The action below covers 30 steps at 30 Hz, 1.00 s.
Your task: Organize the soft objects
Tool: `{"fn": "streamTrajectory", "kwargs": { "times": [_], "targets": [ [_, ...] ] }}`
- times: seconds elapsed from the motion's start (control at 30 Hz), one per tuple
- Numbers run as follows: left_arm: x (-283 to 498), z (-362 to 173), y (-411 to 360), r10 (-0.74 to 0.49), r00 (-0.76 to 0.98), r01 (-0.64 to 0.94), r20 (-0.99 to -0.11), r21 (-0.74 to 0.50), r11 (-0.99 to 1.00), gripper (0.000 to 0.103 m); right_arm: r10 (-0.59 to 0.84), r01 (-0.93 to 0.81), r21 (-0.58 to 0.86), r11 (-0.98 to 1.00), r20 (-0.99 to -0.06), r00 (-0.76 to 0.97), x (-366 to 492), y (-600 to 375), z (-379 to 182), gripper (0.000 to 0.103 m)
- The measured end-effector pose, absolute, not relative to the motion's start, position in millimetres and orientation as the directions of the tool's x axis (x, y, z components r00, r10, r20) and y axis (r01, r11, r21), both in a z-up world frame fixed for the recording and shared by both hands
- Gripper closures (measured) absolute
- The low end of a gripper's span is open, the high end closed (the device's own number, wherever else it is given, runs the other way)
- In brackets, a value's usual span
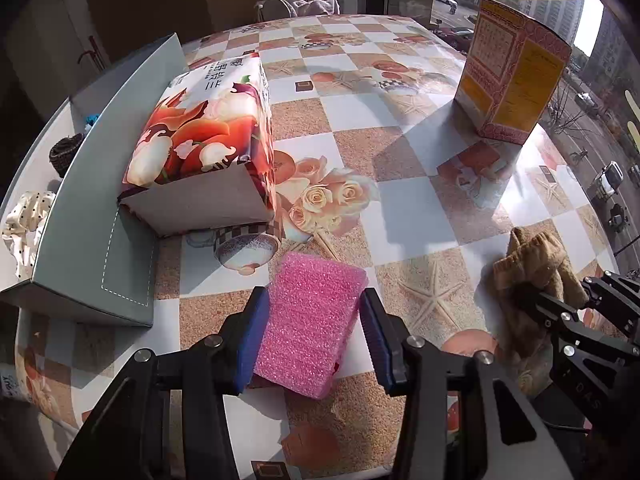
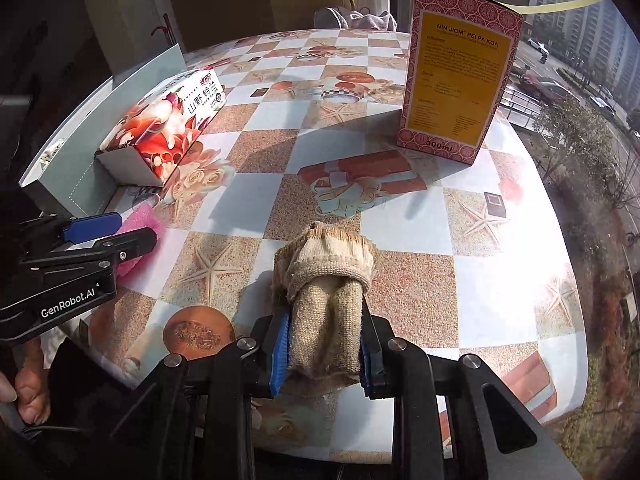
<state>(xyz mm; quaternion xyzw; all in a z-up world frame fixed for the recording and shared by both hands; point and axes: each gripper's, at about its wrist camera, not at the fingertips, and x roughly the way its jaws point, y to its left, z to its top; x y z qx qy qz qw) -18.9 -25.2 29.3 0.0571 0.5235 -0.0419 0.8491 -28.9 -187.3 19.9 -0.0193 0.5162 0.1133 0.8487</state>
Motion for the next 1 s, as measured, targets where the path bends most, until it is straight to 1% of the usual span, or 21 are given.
{"fn": "streamTrajectory", "kwargs": {
  "times": [0.13,0.2,0.23,0.27,0.3,0.37,0.67,0.7,0.73,0.77,0.87,0.93,1.0],
  "targets": [
    [-24,25,-30,0.012,0.477,0.142,-0.879,0.091,0.986,0.051,0.169,-0.218,0.075,0.973,-0.874,0.455,-29,-184,19,0.074],
    [-23,18,-30,0.066,0.485,0.130,-0.872,0.146,0.981,0.050,0.167,-0.222,0.069,0.973,-0.870,0.463,-31,-184,19,0.074],
    [-20,12,-25,0.046,0.456,0.122,-0.889,0.113,0.986,0.049,0.166,-0.222,0.066,0.973,-0.868,0.468,-31,-184,18,0.074],
    [-17,12,-13,-0.055,0.432,0.094,-0.900,-0.015,0.995,0.050,0.164,-0.221,0.064,0.973,-0.866,0.472,-32,-183,18,0.074],
    [-17,13,-7,-0.085,0.429,0.080,-0.899,-0.056,0.995,0.051,0.162,-0.220,0.062,0.974,-0.865,0.475,-33,-183,18,0.074],
    [-21,13,-13,-0.050,0.437,0.106,-0.898,-0.004,0.994,0.051,0.161,-0.220,0.060,0.974,-0.864,0.478,-33,-183,18,0.074],
    [-21,13,-12,-0.077,0.443,0.108,-0.893,-0.032,0.994,0.051,0.159,-0.221,0.056,0.974,-0.860,0.486,-34,-182,18,0.074],
    [-21,13,-12,-0.079,0.444,0.106,-0.892,-0.035,0.994,0.052,0.157,-0.221,0.052,0.974,-0.859,0.488,-35,-182,18,0.074],
    [-21,13,-10,-0.076,0.446,0.099,-0.892,-0.035,0.994,0.061,0.155,-0.220,0.051,0.974,-0.859,0.489,-35,-182,18,0.074],
    [-20,14,-6,-0.095,0.446,0.091,-0.890,-0.061,0.994,0.068,0.154,-0.218,0.051,0.975,-0.858,0.489,-35,-182,19,0.074],
    [-17,15,7,-0.161,0.438,0.063,-0.885,-0.148,0.987,0.069,0.157,-0.211,0.058,0.976,-0.856,0.493,-35,-182,19,0.074],
    [-18,16,8,-0.164,0.442,0.065,-0.882,-0.151,0.986,0.070,0.159,-0.211,0.060,0.976,-0.854,0.496,-36,-183,19,0.074],
    [-21,19,8,-0.191,0.450,0.072,-0.872,-0.178,0.981,0.070,0.163,-0.215,0.061,0.975,-0.853,0.496,-35,-184,19,0.074]
  ]
}}
